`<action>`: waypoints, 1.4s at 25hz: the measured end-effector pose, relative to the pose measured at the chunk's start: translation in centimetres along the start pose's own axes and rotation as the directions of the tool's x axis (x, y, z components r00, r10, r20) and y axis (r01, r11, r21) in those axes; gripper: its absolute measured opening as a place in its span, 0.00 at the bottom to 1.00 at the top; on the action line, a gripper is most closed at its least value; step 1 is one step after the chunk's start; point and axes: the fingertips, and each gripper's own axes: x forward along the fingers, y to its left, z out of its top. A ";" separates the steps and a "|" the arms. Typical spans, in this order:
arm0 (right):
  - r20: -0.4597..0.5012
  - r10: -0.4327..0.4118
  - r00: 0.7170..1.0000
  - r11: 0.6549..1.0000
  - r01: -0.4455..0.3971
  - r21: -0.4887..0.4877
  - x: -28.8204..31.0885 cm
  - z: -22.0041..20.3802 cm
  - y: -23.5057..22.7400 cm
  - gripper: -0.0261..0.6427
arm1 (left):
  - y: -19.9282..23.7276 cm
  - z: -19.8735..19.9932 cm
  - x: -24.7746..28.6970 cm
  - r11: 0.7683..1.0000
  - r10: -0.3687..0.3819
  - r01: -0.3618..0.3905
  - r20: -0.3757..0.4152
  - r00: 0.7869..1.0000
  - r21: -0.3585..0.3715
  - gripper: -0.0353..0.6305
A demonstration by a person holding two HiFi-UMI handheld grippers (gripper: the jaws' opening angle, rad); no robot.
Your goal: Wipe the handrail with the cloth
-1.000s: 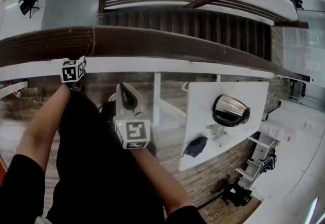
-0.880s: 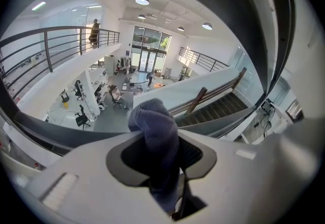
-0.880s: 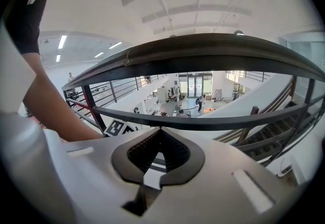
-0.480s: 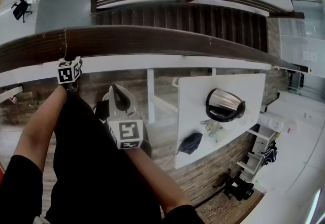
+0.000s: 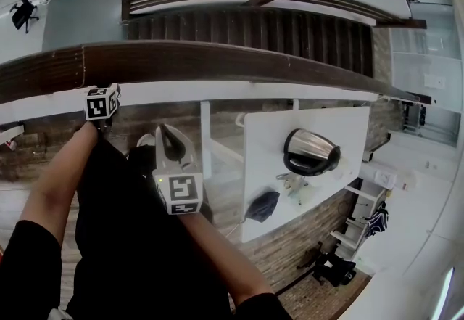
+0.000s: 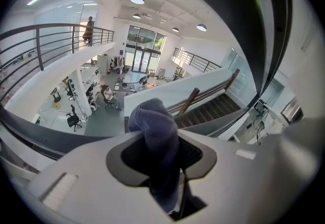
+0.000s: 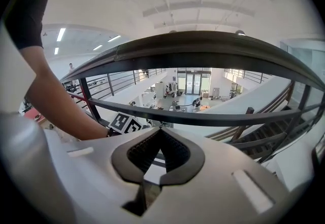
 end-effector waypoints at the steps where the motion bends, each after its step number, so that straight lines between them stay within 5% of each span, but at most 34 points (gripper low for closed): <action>1: 0.000 -0.004 1.000 1.000 0.004 -0.001 -0.1 0.1 -0.3 0.04 | -0.2 0.1 0.1 1.000 0.002 -0.002 0.006 1.000 0.000 0.23; 7: 0.003 0.003 1.000 1.000 -0.003 -0.011 -0.1 0.3 -0.3 0.04 | -0.2 -0.1 0.0 1.000 0.001 -0.001 0.003 1.000 0.021 0.23; 13: 0.026 0.024 0.999 0.999 -0.023 -0.032 0.9 0.2 -0.7 0.04 | -1.5 0.4 -2.3 0.998 -0.047 0.045 0.083 0.995 0.031 0.22; 16: 0.044 0.053 0.998 0.998 -0.052 -0.025 1.6 1.0 -0.1 0.04 | -1.3 0.4 -5.1 0.996 -0.061 0.054 0.110 0.992 0.068 0.22; 24: 0.079 0.109 0.991 0.993 -0.111 0.026 2.6 3.7 1.6 0.04 | -1.2 0.5 -15.6 0.998 -0.056 0.053 0.180 0.982 0.020 0.21; 30: 0.165 0.139 0.976 0.990 -0.138 -0.020 1.7 6.3 4.6 0.04 | -1.8 2.8 -24.4 0.998 -0.058 0.053 0.286 0.956 0.024 0.21; 35: 0.254 0.154 0.955 0.988 -0.148 -0.043 0.3 10.1 5.5 0.04 | -1.6 7.8 -31.2 0.995 0.014 -0.054 0.439 0.898 0.079 0.21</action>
